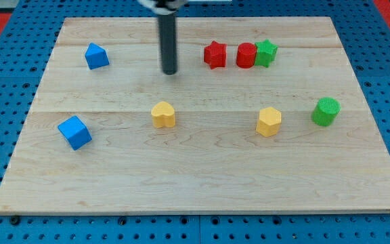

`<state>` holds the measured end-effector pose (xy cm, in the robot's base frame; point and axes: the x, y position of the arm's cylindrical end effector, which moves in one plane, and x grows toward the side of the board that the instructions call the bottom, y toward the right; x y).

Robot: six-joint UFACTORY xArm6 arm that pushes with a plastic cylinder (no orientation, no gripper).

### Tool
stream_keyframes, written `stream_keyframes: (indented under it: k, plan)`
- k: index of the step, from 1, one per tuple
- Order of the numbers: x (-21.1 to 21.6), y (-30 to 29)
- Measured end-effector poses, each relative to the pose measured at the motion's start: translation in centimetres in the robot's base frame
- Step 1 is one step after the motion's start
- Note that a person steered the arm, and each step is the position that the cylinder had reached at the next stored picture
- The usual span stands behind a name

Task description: Move the triangle closer to the red star

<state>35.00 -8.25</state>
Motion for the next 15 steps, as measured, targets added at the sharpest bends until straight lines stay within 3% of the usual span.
stream_keyframes:
  k: [2,3,4,5,6,7,8,9,11,13,15]
  plan:
    - [1.4,-19.8]
    - [-1.9,-22.2]
    - [-5.1,-17.5]
    - [-5.4,-6.8]
    - [-5.4,-3.7]
    - [-3.7,-9.8]
    - [-1.1,-12.2]
    - [0.0,-10.8]
    - [-3.1,0.1]
    - [-3.0,-6.8]
    - [-3.1,1.9]
